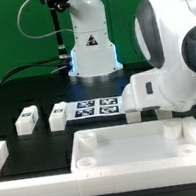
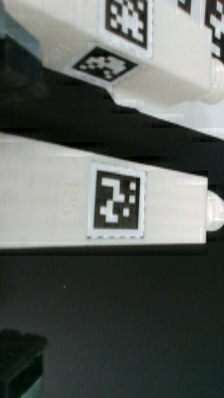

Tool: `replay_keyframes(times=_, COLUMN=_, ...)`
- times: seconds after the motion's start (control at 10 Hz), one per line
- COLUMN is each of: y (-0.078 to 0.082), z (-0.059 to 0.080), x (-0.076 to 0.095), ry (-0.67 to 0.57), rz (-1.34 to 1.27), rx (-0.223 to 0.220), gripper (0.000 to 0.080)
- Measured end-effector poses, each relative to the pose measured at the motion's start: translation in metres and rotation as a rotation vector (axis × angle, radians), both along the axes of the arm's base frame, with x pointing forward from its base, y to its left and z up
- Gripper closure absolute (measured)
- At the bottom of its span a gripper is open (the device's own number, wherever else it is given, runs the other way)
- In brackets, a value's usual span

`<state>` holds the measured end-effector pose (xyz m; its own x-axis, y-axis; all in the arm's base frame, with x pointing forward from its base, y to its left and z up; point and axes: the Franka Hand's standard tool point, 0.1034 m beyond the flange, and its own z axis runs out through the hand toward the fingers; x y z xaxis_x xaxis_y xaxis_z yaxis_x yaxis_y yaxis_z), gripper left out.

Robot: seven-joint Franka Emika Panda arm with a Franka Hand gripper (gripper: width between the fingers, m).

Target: Assemble desk

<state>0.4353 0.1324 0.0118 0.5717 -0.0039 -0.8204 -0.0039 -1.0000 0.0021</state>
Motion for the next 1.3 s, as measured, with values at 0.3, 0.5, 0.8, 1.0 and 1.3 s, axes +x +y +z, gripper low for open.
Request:
replay_keyframes(times=0.3, y=0.0, z=0.0, x=0.0, ry=-0.001, rz=0.001, rx=0.001, gripper=0.0277)
replay_keyframes(times=0.5, y=0.0, z=0.0, x=0.0, ry=-0.001, rz=0.001, rx=0.001, gripper=0.0512)
replay_keyframes(times=0.8, y=0.0, z=0.0, x=0.0, ry=-0.001, rz=0.001, rx=0.001, gripper=0.0511)
replay_keyframes(times=1.0, y=0.001, z=0.0, x=0.0, ry=-0.001, rz=0.001, rx=0.001, gripper=0.0511)
replay_keyframes(times=1.3, y=-0.003, z=0.025, x=0.014, ry=0.004, rz=0.018, rx=0.031, gripper=0.0511)
